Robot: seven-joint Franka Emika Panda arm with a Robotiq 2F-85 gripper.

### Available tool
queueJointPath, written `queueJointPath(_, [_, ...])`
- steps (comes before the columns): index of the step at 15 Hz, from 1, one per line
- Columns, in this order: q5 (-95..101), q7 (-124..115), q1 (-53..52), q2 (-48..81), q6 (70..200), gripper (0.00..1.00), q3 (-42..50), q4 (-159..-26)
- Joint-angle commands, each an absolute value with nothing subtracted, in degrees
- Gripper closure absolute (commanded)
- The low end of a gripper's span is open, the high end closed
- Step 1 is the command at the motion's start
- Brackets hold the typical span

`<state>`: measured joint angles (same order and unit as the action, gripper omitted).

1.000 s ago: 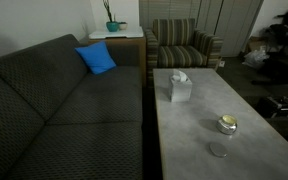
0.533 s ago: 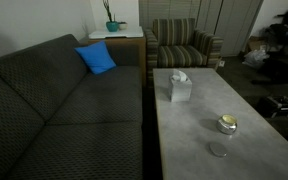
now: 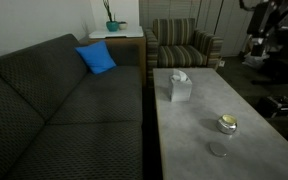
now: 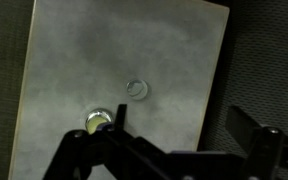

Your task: Put the silver lid on top of the silver candle container

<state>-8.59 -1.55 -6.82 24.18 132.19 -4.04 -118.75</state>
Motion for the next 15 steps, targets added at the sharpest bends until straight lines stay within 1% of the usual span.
queueJointPath(1, [-12.0,3.2,-2.9,35.2,131.0,0.0,-5.7,-113.0])
queueJointPath(2, [-9.5,-0.6,-5.3,29.6,132.4,0.0,-4.8,-117.1])
queueJointPath(4, [-9.6,-0.1,-4.8,32.5,132.8,0.0,-4.8,-116.0])
queueJointPath(7, [-9.6,-0.4,-5.2,31.2,132.7,0.0,-4.9,-115.9])
queueJointPath(9, [-6.5,-3.0,-7.2,31.7,133.7,0.0,-3.6,-115.4])
queueJointPath(12, [-2.7,-8.9,-9.2,36.3,138.5,0.0,-2.1,-113.0])
queueJointPath(15, [-5.3,-6.3,-6.6,44.6,140.6,0.0,-4.1,-107.6])
